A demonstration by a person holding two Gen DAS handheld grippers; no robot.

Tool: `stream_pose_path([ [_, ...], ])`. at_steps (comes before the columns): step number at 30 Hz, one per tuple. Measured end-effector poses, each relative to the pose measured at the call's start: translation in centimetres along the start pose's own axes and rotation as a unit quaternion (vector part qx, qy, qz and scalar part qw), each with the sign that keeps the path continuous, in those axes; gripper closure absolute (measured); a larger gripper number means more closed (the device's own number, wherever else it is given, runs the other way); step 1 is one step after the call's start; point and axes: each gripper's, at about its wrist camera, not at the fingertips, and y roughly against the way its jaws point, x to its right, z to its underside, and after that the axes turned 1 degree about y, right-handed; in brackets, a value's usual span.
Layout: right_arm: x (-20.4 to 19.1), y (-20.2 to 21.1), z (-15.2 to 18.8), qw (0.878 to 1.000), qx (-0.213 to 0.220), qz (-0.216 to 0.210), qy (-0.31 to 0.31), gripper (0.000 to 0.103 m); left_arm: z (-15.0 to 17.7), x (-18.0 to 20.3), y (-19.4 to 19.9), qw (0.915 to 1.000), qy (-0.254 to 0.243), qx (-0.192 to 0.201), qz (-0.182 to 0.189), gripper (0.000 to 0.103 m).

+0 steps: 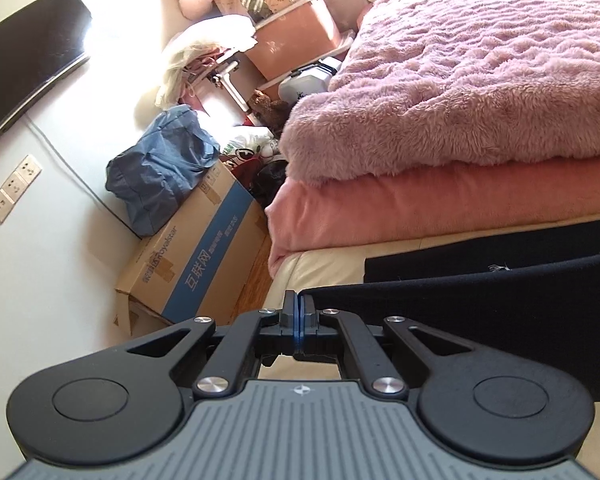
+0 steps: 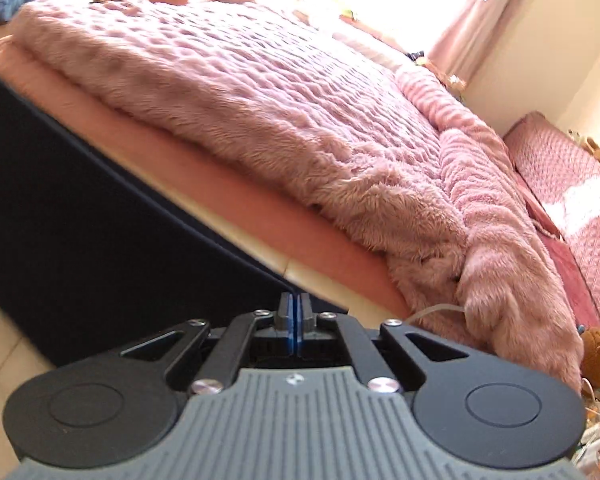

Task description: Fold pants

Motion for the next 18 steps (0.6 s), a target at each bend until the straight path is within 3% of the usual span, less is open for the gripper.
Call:
stream_pose_path([
  [5, -0.4, -7.5, -2.9, 0.999, -0.04, 0.006, -0.003, 0.103, -2.8, 3.7, -5.2, 0.9992, -0.025, -0.031, 0.0, 0.103],
  [10, -2.0, -13.8, -2.9, 0.996, -0.086, -0.006, 0.008, 0.103, -3.6, 7.6, -9.4, 0.9962, -0.066, -0.057, -0.006, 0.103],
  [18, -2.1, -17.2, -2.0, 0.994, -0.106, 0.002, -0.009, 0.103, -3.6, 9.9, -12.2, 0.9925, -0.099, -0.07, -0.013, 0.103],
])
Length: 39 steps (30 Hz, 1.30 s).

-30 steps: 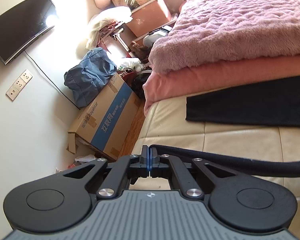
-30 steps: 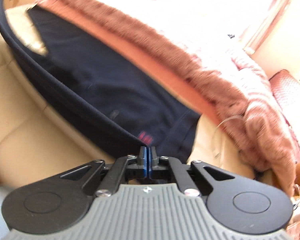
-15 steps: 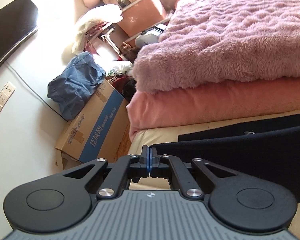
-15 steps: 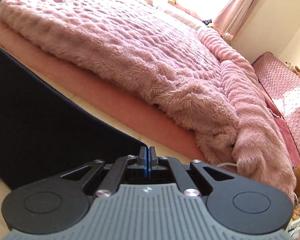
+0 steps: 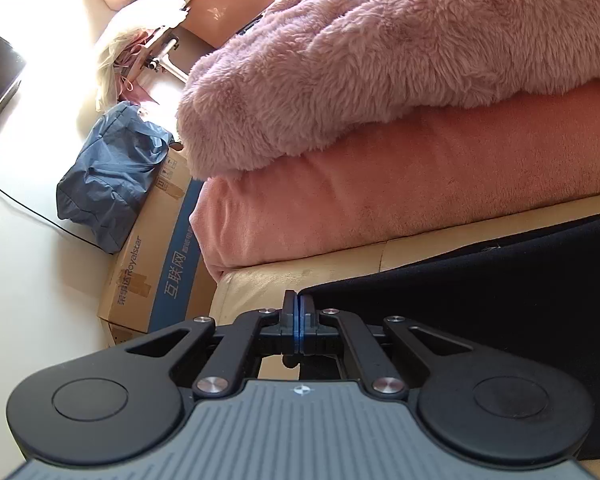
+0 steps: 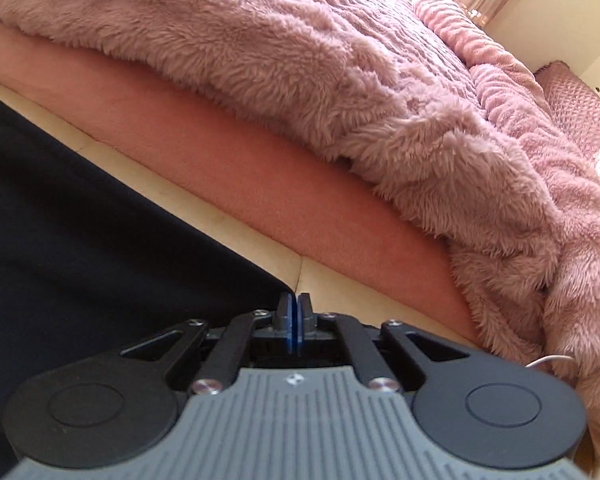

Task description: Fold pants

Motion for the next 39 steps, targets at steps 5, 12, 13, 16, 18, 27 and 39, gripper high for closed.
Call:
stream_pose_path([
  [5, 1.1, 1.5, 0.8, 0.998, 0.028, 0.018, -0.062, 0.063, 0.0, -0.7, 0.3, 0.9996, 0.012, 0.003, 0.025, 0.094],
  [12, -1.4, 8.0, 2.7, 0.992, 0.058, -0.004, -0.11, 0.05, 1.4, -6.0, 2.0, 0.9806, 0.141, 0.032, 0.132, 0.064],
  [13, -2.0, 8.7, 3.1, 0.991, 0.06, -0.012, -0.116, 0.05, 1.9, -6.8, 2.2, 0.9752, 0.162, 0.035, 0.147, 0.062],
  [16, -4.6, 10.8, 4.7, 0.988, 0.063, -0.029, -0.139, 0.05, 4.4, -8.9, 2.5, 0.9535, 0.233, 0.038, 0.187, 0.061],
  [18, -6.3, 11.9, 6.1, 0.985, 0.069, -0.034, -0.158, 0.05, 6.4, -10.1, 2.1, 0.9295, 0.293, 0.032, 0.222, 0.061],
  [27, -6.7, 13.7, 10.7, 0.966, 0.055, 0.019, -0.253, 0.05, 13.8, -11.0, -3.1, 0.7916, 0.533, -0.019, 0.298, 0.058],
  [39, 7.4, 8.5, 10.4, 0.927, 0.072, -0.012, -0.368, 0.057, 14.0, -8.8, -4.6, 0.7777, 0.566, -0.039, 0.271, 0.09],
])
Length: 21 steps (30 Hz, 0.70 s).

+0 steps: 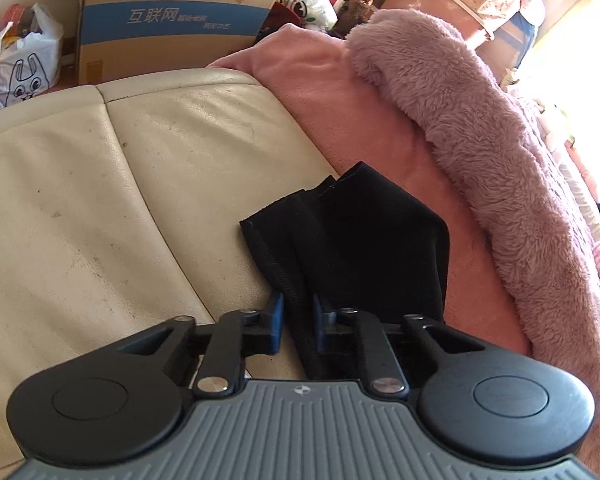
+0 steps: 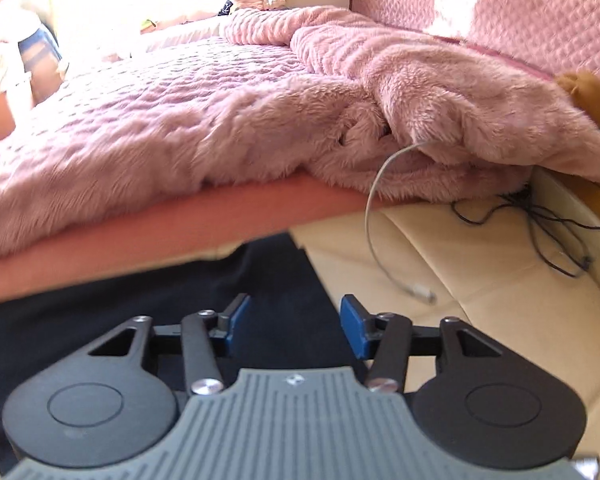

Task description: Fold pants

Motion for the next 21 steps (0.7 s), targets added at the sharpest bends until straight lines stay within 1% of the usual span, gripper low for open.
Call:
stream_pose_path([
  [1, 0.2, -1.2, -0.6, 1.0, -0.007, -0.003, 0.0, 0.058, 0.0, 0.0, 0.0, 1.0, 0.006, 0.0, -0.001, 0.092],
  [3, 0.4, -3.4, -1.3, 1.0, -0.018, 0.003, -0.002, 0.058, 0.1, 0.2, 0.0, 0.9999, 0.012, 0.001, -0.007, 0.099],
  [4, 0.5, -4.4, -1.5, 1.0, -0.03, 0.001, -0.003, 0.058, 0.2, 0.5, 0.0, 0.9998, 0.01, 0.003, -0.014, 0.1],
  [6, 0.8, -5.6, -1.1, 0.999, -0.049, 0.013, -0.012, 0.058, 0.3, 1.2, 0.2, 0.9993, 0.0, 0.01, -0.036, 0.101],
  [7, 1.0, -5.6, -0.8, 0.998, -0.05, 0.017, -0.025, 0.058, 0.3, 1.6, 0.3, 0.9986, -0.009, 0.011, -0.051, 0.101],
  [8, 1.4, -5.1, -0.4, 0.998, -0.045, 0.009, -0.041, 0.058, 0.3, 1.9, 0.5, 0.9979, -0.019, 0.013, -0.061, 0.101],
  [10, 2.0, -3.4, 0.6, 0.997, -0.032, -0.003, -0.069, 0.058, 0.3, 2.1, 0.8, 0.9967, -0.034, 0.017, -0.071, 0.101],
  [11, 2.2, -2.3, 1.2, 0.996, -0.029, 0.0, -0.082, 0.054, 0.2, 2.1, 0.8, 0.9963, -0.038, 0.015, -0.075, 0.101],
  [12, 2.5, -1.2, 1.9, 0.995, -0.025, 0.008, -0.094, 0.047, 0.1, 1.9, 0.8, 0.996, -0.039, 0.012, -0.079, 0.101],
  [13, 3.0, -0.3, 2.5, 0.994, -0.022, 0.015, -0.11, 0.042, 0.1, 1.7, 0.8, 0.9959, -0.039, 0.011, -0.081, 0.101],
  [14, 3.6, 0.6, 3.3, 0.991, -0.023, 0.018, -0.132, 0.034, 0.1, 1.5, 0.7, 0.9957, -0.04, 0.009, -0.083, 0.101],
  [15, 4.2, 1.3, 4.0, 0.987, -0.026, 0.011, -0.16, 0.033, 0.1, 1.3, 0.7, 0.9955, -0.039, 0.007, -0.086, 0.102],
  [17, 5.4, 1.6, 5.2, 0.976, -0.033, -0.01, -0.214, 0.033, 0.2, 1.0, 0.5, 0.9957, -0.037, 0.003, -0.085, 0.102],
  [19, 6.5, 1.0, 6.2, 0.963, -0.041, -0.022, -0.265, 0.034, 0.3, 0.9, 0.5, 0.9958, -0.036, 0.003, -0.084, 0.102],
  [21, 6.7, 0.1, 6.8, 0.951, -0.044, -0.039, -0.303, 0.04, 0.2, 1.0, 0.6, 0.9956, -0.035, 0.0, -0.087, 0.102],
])
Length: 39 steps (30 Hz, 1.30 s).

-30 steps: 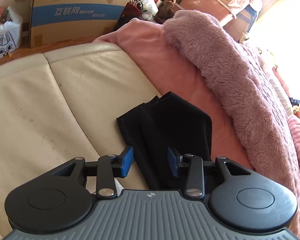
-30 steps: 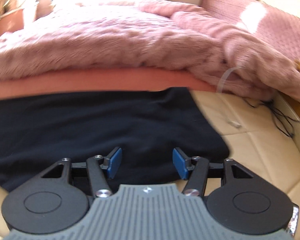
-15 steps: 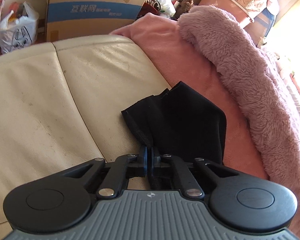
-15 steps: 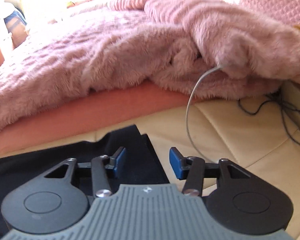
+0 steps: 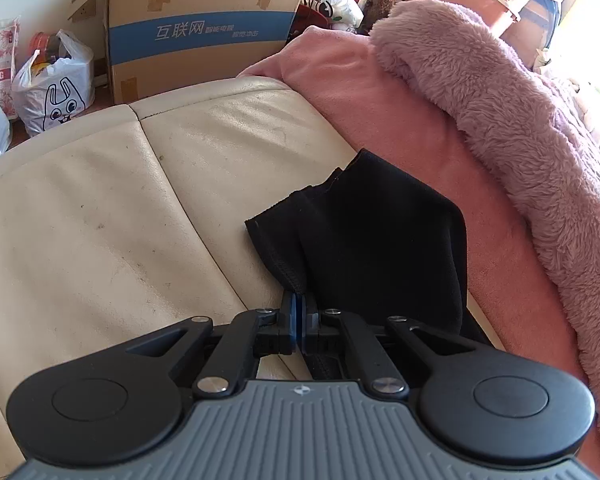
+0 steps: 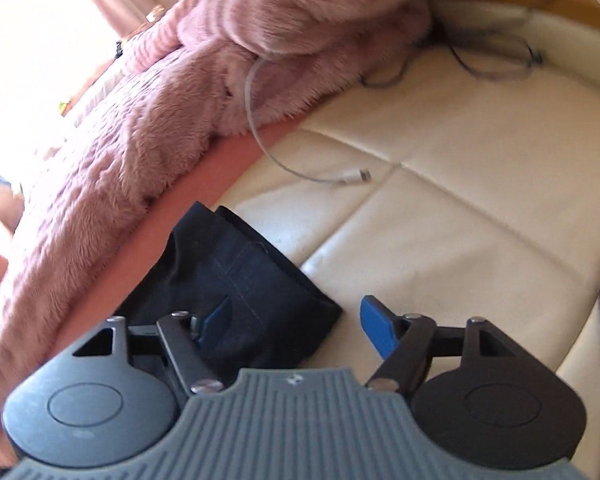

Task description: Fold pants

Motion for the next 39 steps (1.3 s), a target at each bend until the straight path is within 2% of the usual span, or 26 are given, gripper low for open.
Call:
stream_pose_path([
  [2, 0.4, -1.0, 0.5, 0.999, -0.008, -0.014, -0.036, 0.044, -0.1, 0.1, 0.0, 1.0, -0.004, -0.003, -0.004, 0.102],
  [4, 0.3, -1.2, 0.9, 0.999, 0.008, -0.005, -0.042, 0.051, -0.2, 0.3, 0.0, 0.9999, -0.007, -0.006, -0.009, 0.102],
  [6, 0.2, -1.1, 1.1, 0.999, 0.016, 0.011, -0.036, 0.087, -0.2, 0.3, 0.2, 0.9999, -0.006, -0.008, -0.012, 0.102],
  [7, 0.3, -0.9, 1.1, 0.999, 0.02, 0.009, -0.041, 0.093, -0.2, 0.2, 0.4, 0.9999, -0.006, -0.009, -0.013, 0.102],
  [10, 0.1, 0.6, 1.0, 0.999, 0.032, 0.023, -0.014, 0.099, 0.0, -0.6, 1.4, 0.9997, -0.006, -0.021, -0.01, 0.102],
  [15, 0.5, 4.4, 0.8, 0.996, 0.037, 0.078, 0.031, 0.1, 1.7, -3.5, 3.9, 0.9983, -0.024, -0.052, -0.006, 0.102],
  [19, 1.1, 5.2, 1.6, 0.992, 0.018, 0.108, 0.063, 0.1, 3.1, -7.4, 5.6, 0.9972, -0.018, -0.072, -0.009, 0.102],
  [21, 0.5, 5.3, 2.1, 0.989, 0.014, 0.117, 0.092, 0.098, 3.4, -9.3, 6.1, 0.9962, -0.021, -0.084, 0.005, 0.102],
  [23, -0.8, 5.6, 2.7, 0.98, 0.022, 0.14, 0.139, 0.092, 3.3, -10.9, 6.5, 0.9938, -0.023, -0.106, 0.024, 0.1],
  [25, -2.6, 6.0, 3.4, 0.966, 0.04, 0.172, 0.191, 0.079, 2.8, -12.0, 7.1, 0.9929, -0.023, -0.111, 0.036, 0.096],
  [28, -5.2, 7.4, 4.8, 0.945, 0.078, 0.195, 0.25, 0.061, 1.8, -13.0, 8.7, 0.9942, -0.021, -0.088, 0.058, 0.095],
  [30, -7.3, 8.4, 6.0, 0.939, 0.098, 0.182, 0.275, 0.061, 1.3, -13.4, 9.4, 0.9925, -0.005, -0.074, 0.097, 0.081],
  [33, -9.8, 8.7, 8.6, 0.942, 0.091, 0.116, 0.302, 0.061, 1.0, -13.6, 9.1, 0.9893, 0.028, -0.058, 0.131, 0.069],
  [35, -11.1, 7.8, 10.8, 0.941, 0.07, 0.079, 0.32, 0.062, 1.1, -13.5, 8.2, 0.9897, 0.051, -0.051, 0.124, 0.068],
  [39, -13.1, 6.3, 15.0, 0.939, 0.035, 0.034, 0.34, 0.062, 1.7, -13.6, 6.2, 0.9894, 0.079, -0.049, 0.111, 0.068],
])
